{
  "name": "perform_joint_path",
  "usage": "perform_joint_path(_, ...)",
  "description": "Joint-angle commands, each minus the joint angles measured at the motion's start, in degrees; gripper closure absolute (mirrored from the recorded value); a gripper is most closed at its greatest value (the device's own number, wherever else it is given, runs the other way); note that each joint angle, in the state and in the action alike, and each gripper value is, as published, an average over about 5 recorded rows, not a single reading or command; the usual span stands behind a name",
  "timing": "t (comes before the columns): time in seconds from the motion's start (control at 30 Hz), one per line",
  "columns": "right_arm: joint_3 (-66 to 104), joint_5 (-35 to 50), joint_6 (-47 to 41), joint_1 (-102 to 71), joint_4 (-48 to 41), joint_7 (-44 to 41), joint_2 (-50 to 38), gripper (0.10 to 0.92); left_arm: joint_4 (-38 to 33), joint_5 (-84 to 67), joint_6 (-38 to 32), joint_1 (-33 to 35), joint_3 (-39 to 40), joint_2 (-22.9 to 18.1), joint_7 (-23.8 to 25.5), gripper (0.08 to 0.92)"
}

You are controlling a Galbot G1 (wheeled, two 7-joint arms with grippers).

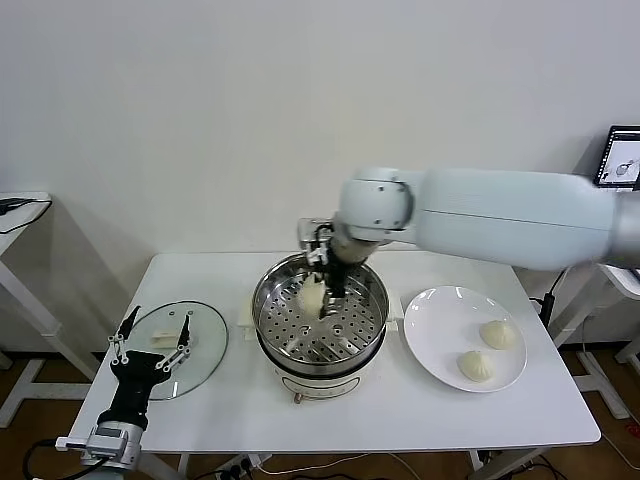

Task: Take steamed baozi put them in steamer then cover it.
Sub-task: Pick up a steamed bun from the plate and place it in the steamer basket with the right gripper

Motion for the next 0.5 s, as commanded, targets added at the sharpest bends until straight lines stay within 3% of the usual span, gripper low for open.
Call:
perform_joint_path(0.03, 1.22, -4.36, -1.29, -7.28, -11.72, 0.23, 10.19, 0.330, 0.28, -0.22, -0.03, -0.07, -1.32, 0.05, 0.23, 0.177)
perform_joint_path(0.5, 1.70, -7.28, -0.33, -11.19, -15.76, -1.73, 12.52, 0.322, 0.87, -0.26, -0.25, -0.13, -1.40, -0.10, 0.43, 0.177)
